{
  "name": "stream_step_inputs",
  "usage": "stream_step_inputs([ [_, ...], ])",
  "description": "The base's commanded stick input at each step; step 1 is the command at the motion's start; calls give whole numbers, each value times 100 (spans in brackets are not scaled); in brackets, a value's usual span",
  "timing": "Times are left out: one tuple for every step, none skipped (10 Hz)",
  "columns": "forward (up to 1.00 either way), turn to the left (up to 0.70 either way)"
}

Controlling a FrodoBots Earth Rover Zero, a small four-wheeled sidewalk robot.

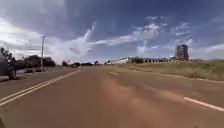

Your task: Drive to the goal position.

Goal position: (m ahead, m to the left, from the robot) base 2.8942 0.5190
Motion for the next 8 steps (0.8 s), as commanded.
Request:
stream_step_inputs([
  [100,-19],
  [100,-7],
  [100,0],
  [100,0],
  [100,0],
  [100,0],
  [100,0],
  [100,0],
])
